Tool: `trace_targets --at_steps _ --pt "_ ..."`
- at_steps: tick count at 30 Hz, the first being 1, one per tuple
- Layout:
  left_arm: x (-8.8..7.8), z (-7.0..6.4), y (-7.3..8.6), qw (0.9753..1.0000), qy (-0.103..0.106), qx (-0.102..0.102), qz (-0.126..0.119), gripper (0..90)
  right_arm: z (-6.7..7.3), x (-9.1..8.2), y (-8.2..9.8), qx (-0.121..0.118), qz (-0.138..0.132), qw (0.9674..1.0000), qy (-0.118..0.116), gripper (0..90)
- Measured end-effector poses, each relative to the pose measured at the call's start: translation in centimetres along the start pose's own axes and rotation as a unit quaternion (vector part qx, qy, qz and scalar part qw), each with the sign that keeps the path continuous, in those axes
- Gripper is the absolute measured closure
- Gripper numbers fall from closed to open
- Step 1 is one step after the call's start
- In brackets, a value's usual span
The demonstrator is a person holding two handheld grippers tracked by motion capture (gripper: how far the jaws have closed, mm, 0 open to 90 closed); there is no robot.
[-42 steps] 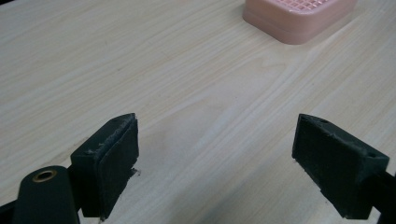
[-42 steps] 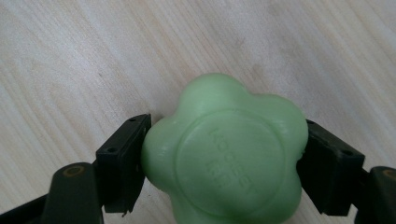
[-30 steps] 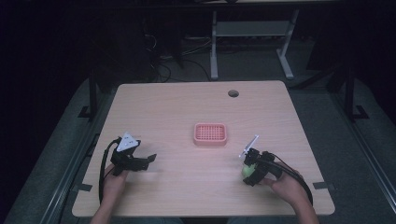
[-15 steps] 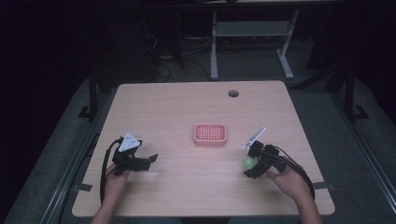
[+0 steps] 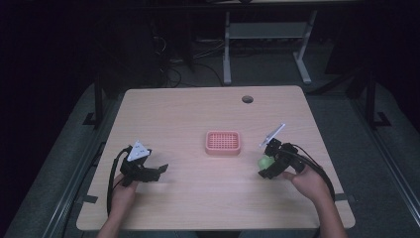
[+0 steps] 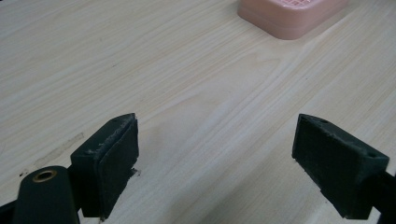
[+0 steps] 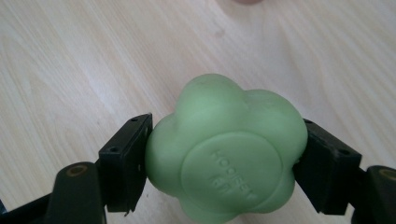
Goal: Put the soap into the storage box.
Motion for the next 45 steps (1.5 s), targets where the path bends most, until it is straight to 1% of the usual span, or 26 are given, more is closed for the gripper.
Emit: trace_targets --at_steps 1,2,9,11,14,16,17,19,24,28,31,34,37,42,45 --pt "0.1 -0.1 0.0 1.0000 0.000 -0.003 -0.002 14.4 0.0 -0.1 -0.2 0.001 -0.001 1.0000 -0.002 25.6" --pt "0.1 0.0 0.0 1.0000 0.000 -0.002 -0.001 14.4 -0.2 -0.1 -0.4 -0.002 0.000 1.0000 0.001 25.6" --pt "0.1 0.0 0.0 1.0000 0.000 -0.001 0.000 14.4 -0.6 -0.4 -1.5 -0.002 -0.005 1.0000 -0.007 25.6" --pt "0.1 -0.1 0.0 1.0000 0.001 -0.001 0.000 14.4 -0.8 -0.5 -1.8 -0.002 -0.004 1.0000 -0.005 25.6" --pt "0.1 -0.1 0.0 1.0000 0.002 0.003 0.003 14.4 -1.0 -0.6 -2.2 -0.002 -0.007 0.9999 -0.008 25.6" --pt "0.1 -0.2 0.0 1.0000 0.002 0.003 0.002 14.4 -1.2 -0.7 -2.6 -0.002 -0.008 1.0000 -0.004 25.6" --pt "0.1 -0.2 0.0 1.0000 0.002 0.002 0.000 14.4 -1.2 -0.7 -2.7 -0.001 -0.009 0.9999 -0.007 25.6" --pt "0.1 -0.1 0.0 1.0000 0.003 0.002 0.002 14.4 -1.3 -0.8 -3.0 -0.002 -0.011 0.9999 -0.008 25.6" --pt "0.1 -0.2 0.0 1.0000 0.003 0.001 0.000 14.4 -1.6 -0.8 -3.6 -0.005 -0.007 1.0000 -0.005 25.6" --pt "0.1 -0.1 0.0 1.0000 0.003 0.001 0.001 14.4 -1.8 -1.0 -4.4 -0.005 -0.012 0.9999 -0.009 25.6" --pt "0.0 -0.2 0.0 1.0000 0.003 0.001 0.001 14.4 -1.9 -1.0 -5.0 -0.007 -0.011 0.9999 -0.007 25.6" --pt "0.1 -0.2 0.0 1.0000 0.003 0.001 0.001 14.4 -1.9 -1.1 -5.5 -0.011 -0.008 0.9999 -0.004 25.6" --pt "0.1 -0.2 0.0 1.0000 0.004 0.001 0.002 14.4 -2.0 -1.0 -6.1 -0.010 -0.011 0.9999 -0.008 25.6" --pt "0.1 -0.2 0.0 1.0000 0.005 0.000 0.001 14.4 -2.2 -0.6 -7.0 -0.015 -0.003 0.9999 -0.008 25.6" --pt "0.1 -0.3 -0.1 1.0000 0.004 -0.001 -0.002 14.4 -2.3 -0.5 -7.4 -0.016 -0.003 0.9998 -0.008 25.6"
Point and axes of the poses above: each handheld gripper's, and its own axes: x roughly forward along the jaws, y roughly out of its underside, z roughly to its left, the point moved 8 cm from there along x, roughly forward along the jaws
